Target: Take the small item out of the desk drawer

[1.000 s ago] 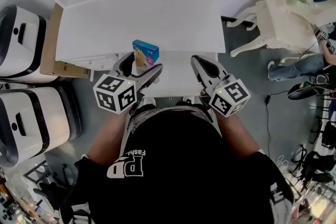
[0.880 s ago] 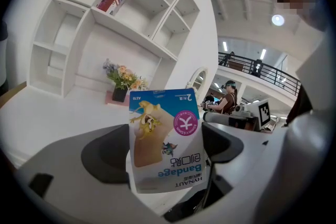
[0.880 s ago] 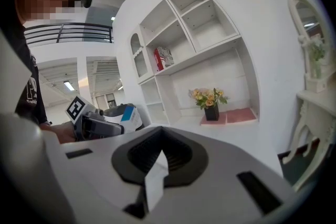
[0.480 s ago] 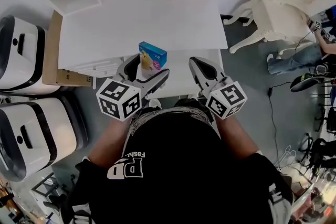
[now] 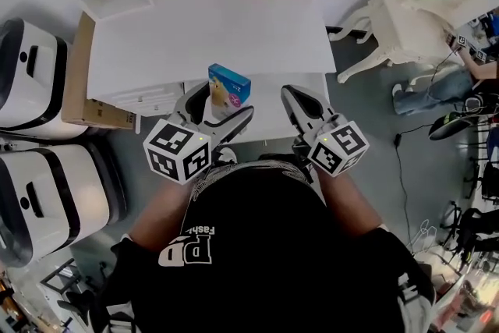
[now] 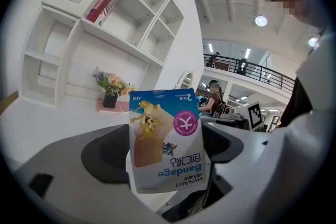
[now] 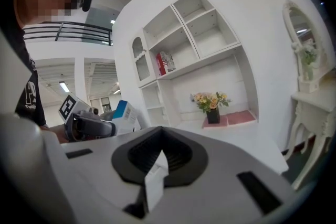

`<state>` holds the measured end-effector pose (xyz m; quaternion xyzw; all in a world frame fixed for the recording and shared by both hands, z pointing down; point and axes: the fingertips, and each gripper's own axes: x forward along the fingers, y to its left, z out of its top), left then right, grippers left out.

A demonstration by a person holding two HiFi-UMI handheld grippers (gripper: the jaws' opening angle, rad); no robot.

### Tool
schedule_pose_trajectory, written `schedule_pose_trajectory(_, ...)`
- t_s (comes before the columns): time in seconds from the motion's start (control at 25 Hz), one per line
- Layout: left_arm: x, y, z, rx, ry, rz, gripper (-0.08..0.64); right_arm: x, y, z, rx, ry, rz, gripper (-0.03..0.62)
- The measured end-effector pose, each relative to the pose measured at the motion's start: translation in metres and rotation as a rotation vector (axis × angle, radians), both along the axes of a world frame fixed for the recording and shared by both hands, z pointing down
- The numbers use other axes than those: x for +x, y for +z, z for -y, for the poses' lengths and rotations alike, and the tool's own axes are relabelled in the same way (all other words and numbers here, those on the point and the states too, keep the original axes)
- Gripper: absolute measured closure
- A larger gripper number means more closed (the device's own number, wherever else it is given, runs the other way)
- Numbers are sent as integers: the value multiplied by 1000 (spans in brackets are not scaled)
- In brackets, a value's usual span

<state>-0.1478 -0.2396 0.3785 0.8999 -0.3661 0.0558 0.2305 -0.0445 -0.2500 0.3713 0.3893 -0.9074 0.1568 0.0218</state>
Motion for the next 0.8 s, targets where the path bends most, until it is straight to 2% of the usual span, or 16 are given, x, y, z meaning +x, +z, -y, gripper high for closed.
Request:
schedule_pose_trajectory(0.28,17,-4,-17,-2,-52,-2,135,22,-6,-17,-4,-47,-12,584)
schedule_pose_trajectory(0.8,95,-7,-93,5,-127,-10,135,98,-3,-101,-9,-124,-38,584)
